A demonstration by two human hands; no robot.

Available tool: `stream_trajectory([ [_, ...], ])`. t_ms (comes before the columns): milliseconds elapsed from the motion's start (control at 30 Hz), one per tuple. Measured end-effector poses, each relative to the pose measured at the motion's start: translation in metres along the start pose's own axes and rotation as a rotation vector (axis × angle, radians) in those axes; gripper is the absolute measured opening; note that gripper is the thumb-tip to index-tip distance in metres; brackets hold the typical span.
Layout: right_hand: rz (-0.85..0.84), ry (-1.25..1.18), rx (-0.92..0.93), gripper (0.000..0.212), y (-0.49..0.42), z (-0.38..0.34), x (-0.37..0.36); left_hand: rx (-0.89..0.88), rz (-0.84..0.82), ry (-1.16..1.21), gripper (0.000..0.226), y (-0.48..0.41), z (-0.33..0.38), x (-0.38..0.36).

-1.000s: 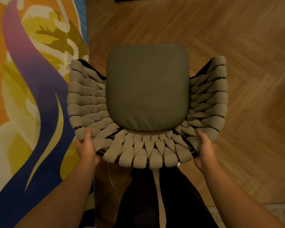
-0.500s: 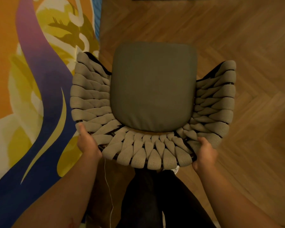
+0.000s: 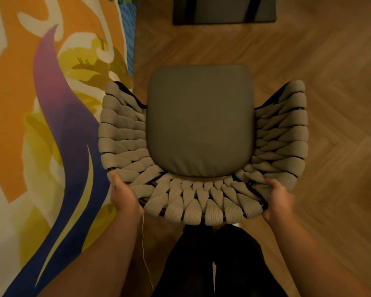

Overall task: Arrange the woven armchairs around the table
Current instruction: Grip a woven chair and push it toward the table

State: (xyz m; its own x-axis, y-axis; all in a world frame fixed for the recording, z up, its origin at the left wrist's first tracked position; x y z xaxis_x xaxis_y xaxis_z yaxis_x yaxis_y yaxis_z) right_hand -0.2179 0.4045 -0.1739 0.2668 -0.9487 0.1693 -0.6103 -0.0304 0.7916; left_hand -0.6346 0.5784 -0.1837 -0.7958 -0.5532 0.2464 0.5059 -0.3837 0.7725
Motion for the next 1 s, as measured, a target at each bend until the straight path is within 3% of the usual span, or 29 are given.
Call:
stream_trajectory([
  [100,-0.003,0.024,0.004,0.046,-0.001,-0.015,-0.023,-0.001,-0.005,-0.005,0.116,0.000,0.017,-0.019],
  [400,-0.010,0.064,0.010,0.048,-0.027,-0.058,-0.090,0.005,0.073,-0.008,0.099,-0.011,0.061,-0.073],
  [667,-0.076,0.051,0.025,0.031,-0.043,-0.102,-0.163,-0.020,0.090,0.034,0.076,-0.029,0.103,-0.125],
  [833,-0.094,0.064,0.014,0.010,-0.051,-0.117,-0.200,-0.009,0.079,0.022,0.074,-0.039,0.131,-0.154],
  [1000,-0.098,0.051,0.004,0.014,-0.051,-0.135,-0.236,0.018,0.081,0.014,0.080,-0.047,0.160,-0.181],
])
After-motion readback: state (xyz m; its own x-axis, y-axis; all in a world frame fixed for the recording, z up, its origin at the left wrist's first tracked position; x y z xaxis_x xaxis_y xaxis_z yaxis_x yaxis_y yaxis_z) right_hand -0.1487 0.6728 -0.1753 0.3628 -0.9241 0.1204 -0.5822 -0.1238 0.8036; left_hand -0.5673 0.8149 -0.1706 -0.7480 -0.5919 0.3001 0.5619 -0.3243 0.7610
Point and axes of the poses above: each hand's wrist, its own y-axis away from the middle knuckle, its own x-axis out of the back of the hand, z = x × y, the point moved 9 cm from there along -y, towards the middle knuckle, and after that the axes turned 6 degrees about x, right-handed, at the moved point
